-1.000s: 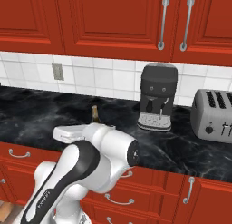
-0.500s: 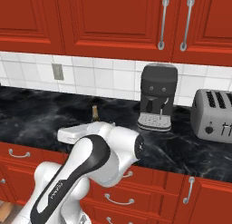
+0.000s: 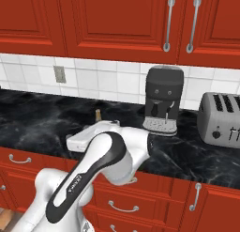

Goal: There is a wine glass and glass cup on the dining counter. Place the wine bottle next to the wine glass and the juice bottle next to the glass cup.

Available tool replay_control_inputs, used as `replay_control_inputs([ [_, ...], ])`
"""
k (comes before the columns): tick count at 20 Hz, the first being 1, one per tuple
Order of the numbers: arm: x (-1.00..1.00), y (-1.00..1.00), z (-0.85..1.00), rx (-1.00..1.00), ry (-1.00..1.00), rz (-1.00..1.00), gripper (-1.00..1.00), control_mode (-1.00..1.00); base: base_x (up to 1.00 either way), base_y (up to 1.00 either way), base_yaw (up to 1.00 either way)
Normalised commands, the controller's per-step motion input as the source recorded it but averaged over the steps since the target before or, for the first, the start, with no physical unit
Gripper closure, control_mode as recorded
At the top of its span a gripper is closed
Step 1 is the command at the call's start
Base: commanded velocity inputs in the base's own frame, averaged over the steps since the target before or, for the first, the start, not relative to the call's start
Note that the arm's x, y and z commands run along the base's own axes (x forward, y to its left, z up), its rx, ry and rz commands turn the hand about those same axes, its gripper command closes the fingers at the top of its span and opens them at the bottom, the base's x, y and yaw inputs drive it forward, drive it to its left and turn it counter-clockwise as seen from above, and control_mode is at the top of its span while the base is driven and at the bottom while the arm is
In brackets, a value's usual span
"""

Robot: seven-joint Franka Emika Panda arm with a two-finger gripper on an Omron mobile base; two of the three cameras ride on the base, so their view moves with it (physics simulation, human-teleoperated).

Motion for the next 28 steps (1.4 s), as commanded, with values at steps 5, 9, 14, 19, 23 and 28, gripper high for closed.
replay_control_inputs([
  [5, 0.22, 0.00, -0.01, 0.00, -0.03, 0.02, -1.00, -1.00, 0.00, 0.00, 0.00],
  [9, 0.23, 0.00, -0.06, -0.01, -0.01, 0.00, -1.00, -1.00, 0.00, 0.00, 0.00],
  [14, 0.19, 0.00, -0.13, -0.02, -0.01, 0.00, -1.00, -1.00, 0.00, 0.00, 0.00],
  [19, 0.16, 0.07, -0.22, -0.07, -0.03, 0.00, -1.00, -1.00, 0.00, 0.00, 0.00],
  [23, 0.13, 0.06, -0.16, -0.04, 0.00, 0.00, -1.00, -1.00, 0.00, 0.00, 0.00],
  [28, 0.15, 0.05, -0.05, -0.01, 0.00, 0.00, -1.00, -1.00, 0.00, 0.00, 0.00],
])
